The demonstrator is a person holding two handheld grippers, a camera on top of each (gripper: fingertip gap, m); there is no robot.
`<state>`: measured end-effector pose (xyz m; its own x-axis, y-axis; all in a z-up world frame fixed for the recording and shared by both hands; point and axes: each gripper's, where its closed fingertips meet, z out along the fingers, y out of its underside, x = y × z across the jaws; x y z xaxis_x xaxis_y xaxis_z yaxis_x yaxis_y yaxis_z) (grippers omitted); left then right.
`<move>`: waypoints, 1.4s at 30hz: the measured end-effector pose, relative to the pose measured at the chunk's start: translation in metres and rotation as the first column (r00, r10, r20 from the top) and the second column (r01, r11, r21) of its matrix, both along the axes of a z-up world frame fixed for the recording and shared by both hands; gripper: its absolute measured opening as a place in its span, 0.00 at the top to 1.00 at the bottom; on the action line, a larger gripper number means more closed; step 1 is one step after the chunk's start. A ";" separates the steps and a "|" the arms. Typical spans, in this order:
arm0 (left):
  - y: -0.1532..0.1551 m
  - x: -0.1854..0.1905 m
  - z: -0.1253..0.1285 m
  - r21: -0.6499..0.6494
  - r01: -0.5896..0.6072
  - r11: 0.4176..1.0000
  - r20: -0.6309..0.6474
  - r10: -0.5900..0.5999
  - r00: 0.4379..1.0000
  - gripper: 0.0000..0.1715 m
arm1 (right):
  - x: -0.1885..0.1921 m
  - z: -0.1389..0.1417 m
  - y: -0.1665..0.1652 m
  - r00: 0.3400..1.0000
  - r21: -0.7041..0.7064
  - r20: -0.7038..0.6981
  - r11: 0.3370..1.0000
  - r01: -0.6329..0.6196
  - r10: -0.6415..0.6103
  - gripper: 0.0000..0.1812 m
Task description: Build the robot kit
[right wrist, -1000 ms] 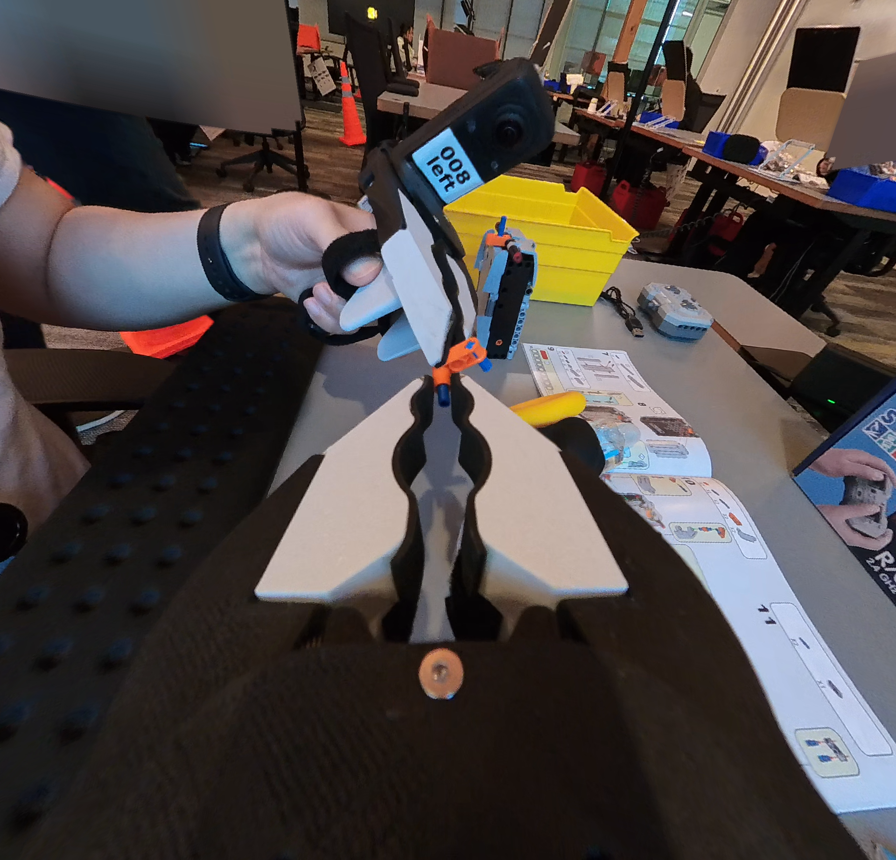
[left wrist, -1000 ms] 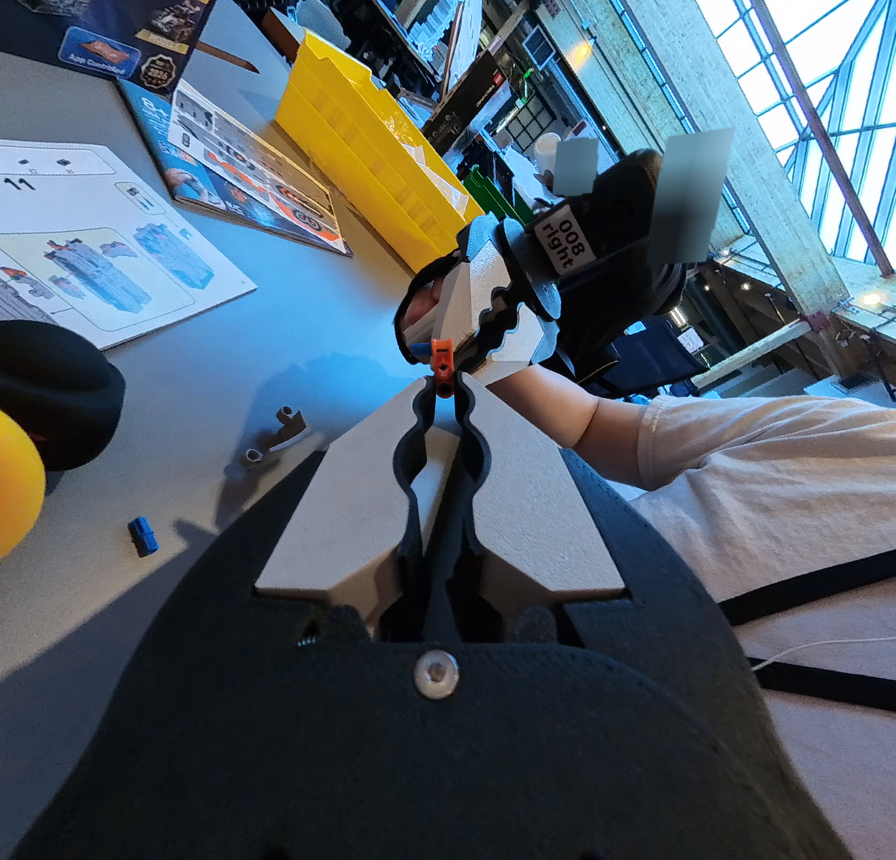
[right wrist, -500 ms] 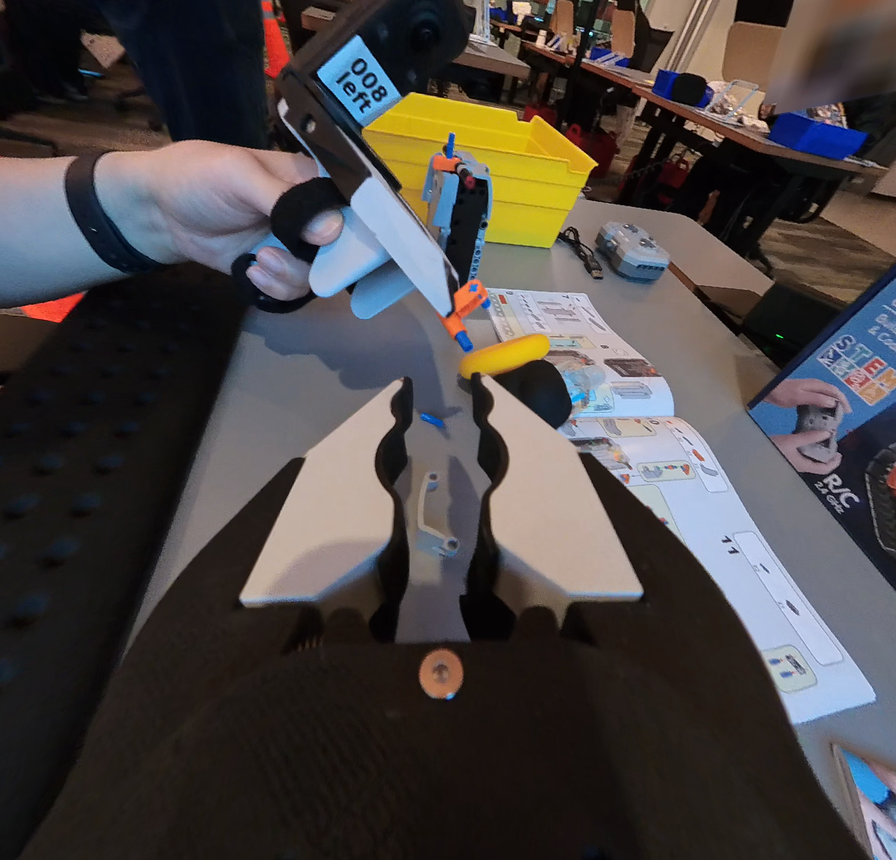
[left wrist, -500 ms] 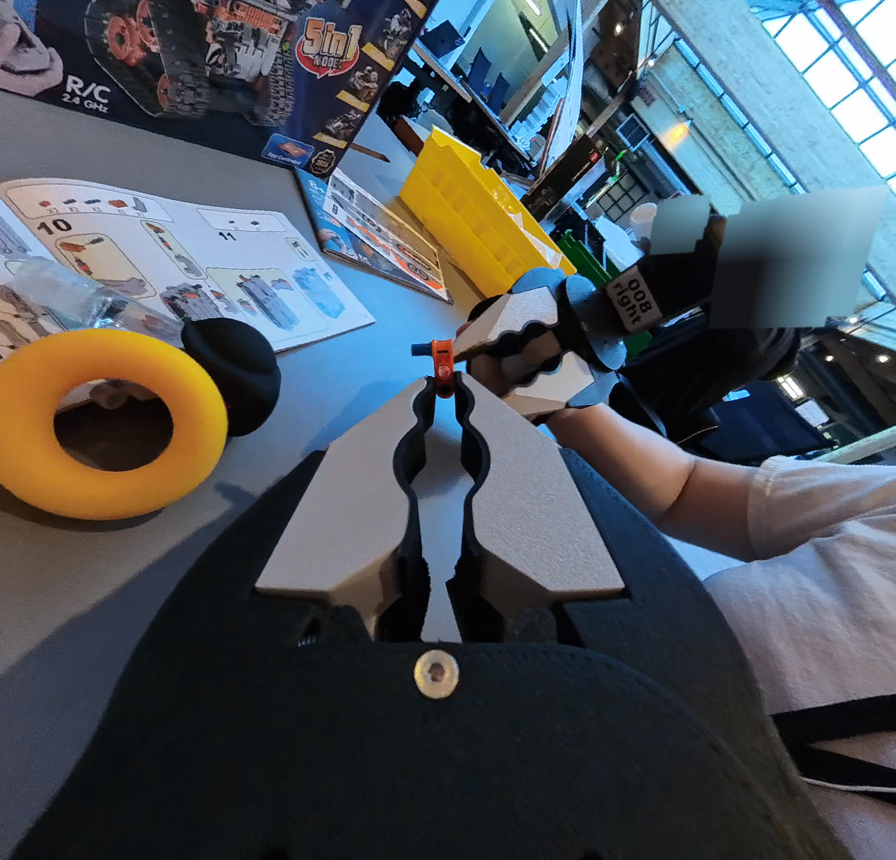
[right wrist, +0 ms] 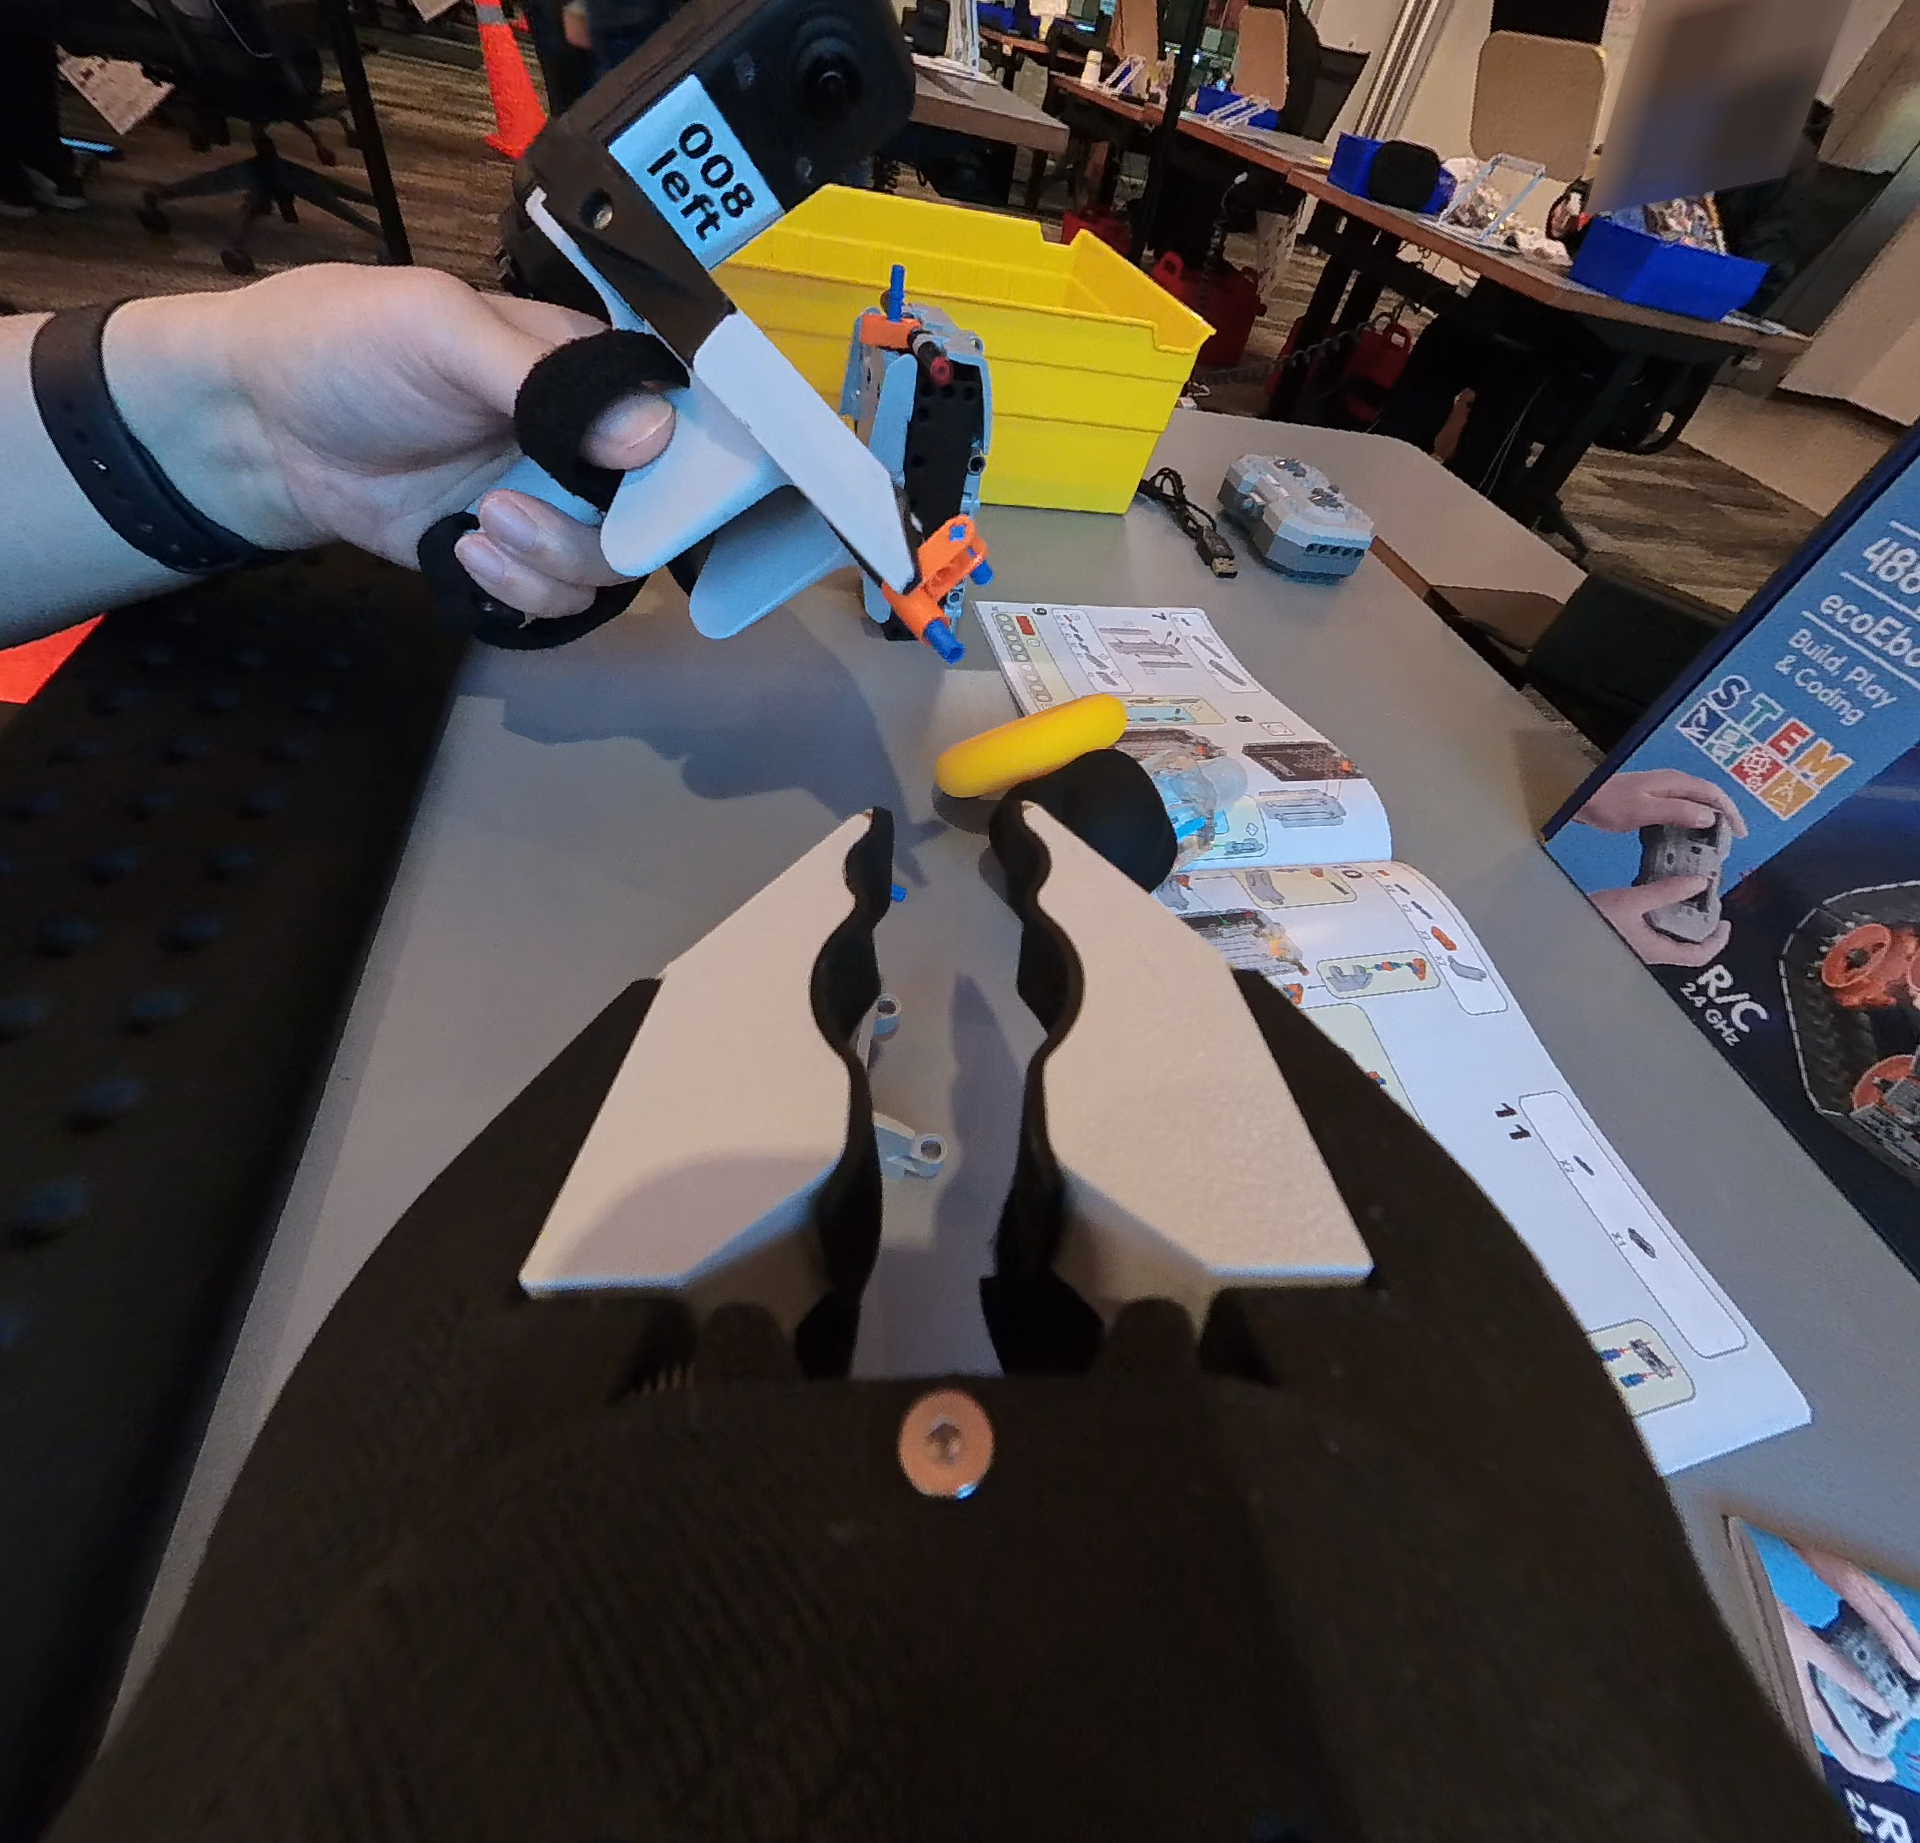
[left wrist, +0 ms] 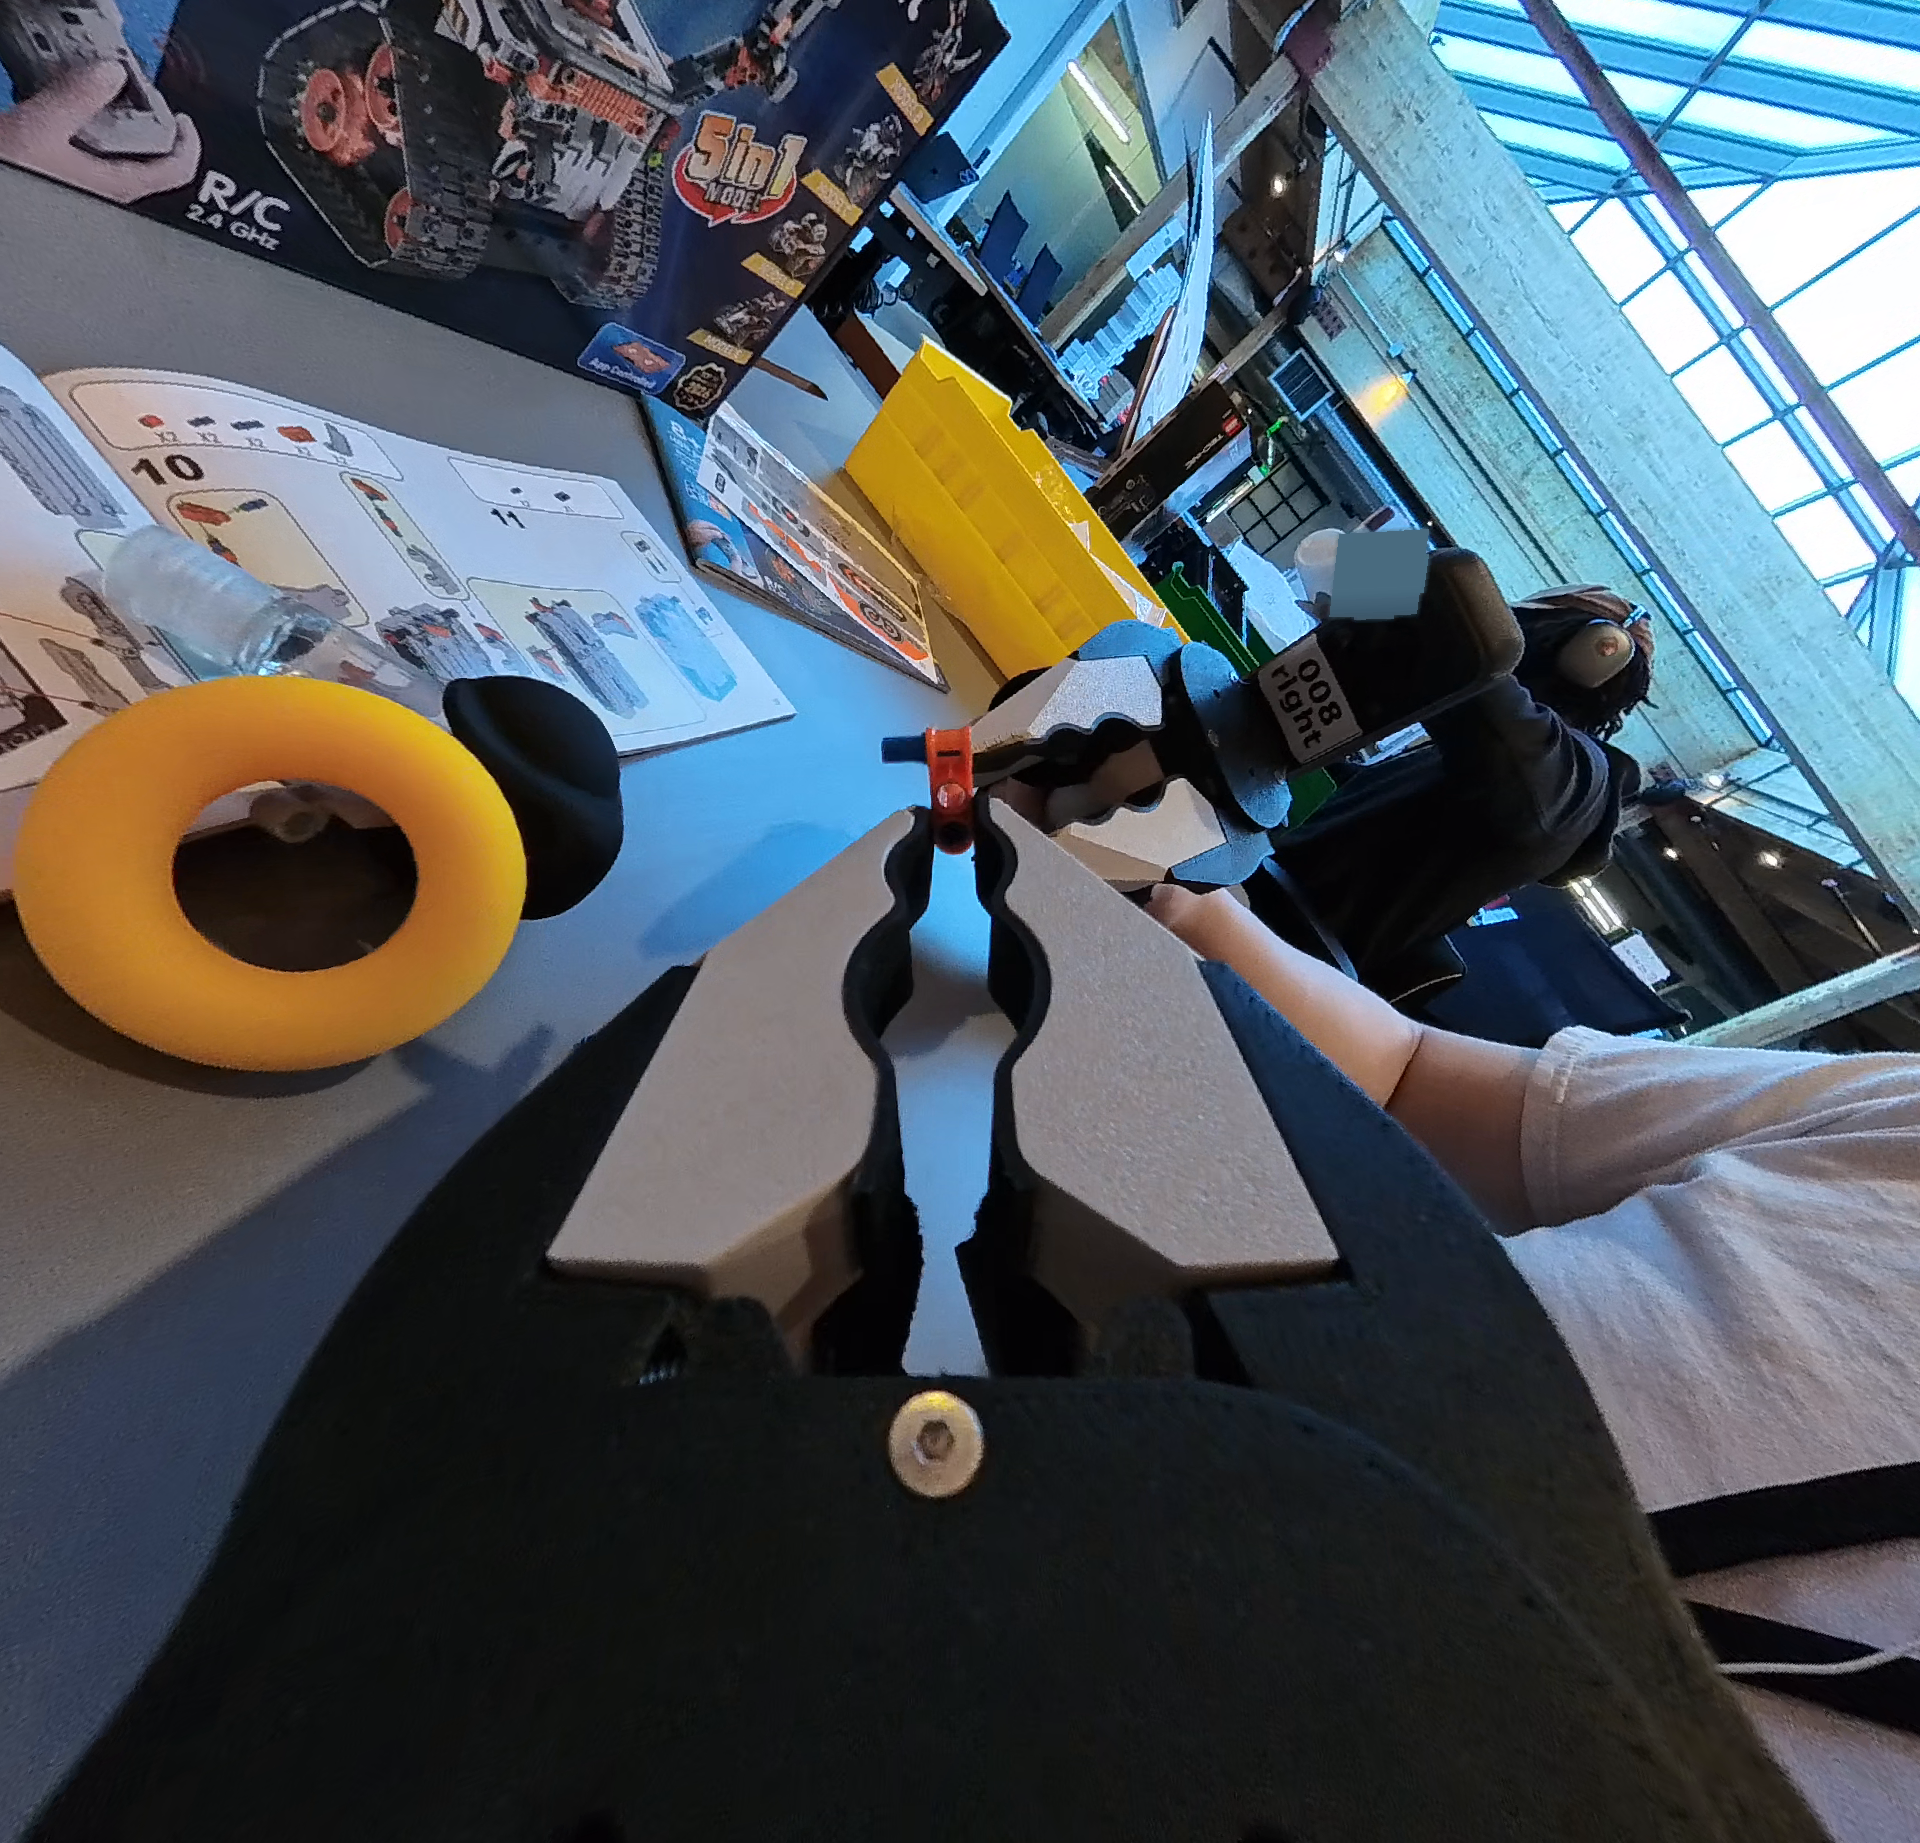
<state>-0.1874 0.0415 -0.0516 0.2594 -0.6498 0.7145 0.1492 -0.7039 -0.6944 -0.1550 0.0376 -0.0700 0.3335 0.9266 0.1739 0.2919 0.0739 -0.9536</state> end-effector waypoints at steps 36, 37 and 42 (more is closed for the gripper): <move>0.003 -0.018 0.040 -0.484 0.537 0.691 -0.617 -0.704 0.350 0.97 | -0.016 0.012 -0.017 0.986 -0.251 -0.153 0.963 -0.101 0.064 0.90; 0.008 -0.019 0.039 -0.497 0.536 0.683 -0.623 -0.710 0.328 0.97 | -0.017 0.012 -0.018 0.985 -0.255 -0.159 0.961 -0.106 0.066 0.90; 0.024 -0.026 0.038 -0.569 0.515 0.641 -0.641 -0.738 0.211 0.97 | -0.027 0.020 -0.017 0.975 -0.305 -0.218 0.945 -0.116 0.049 0.89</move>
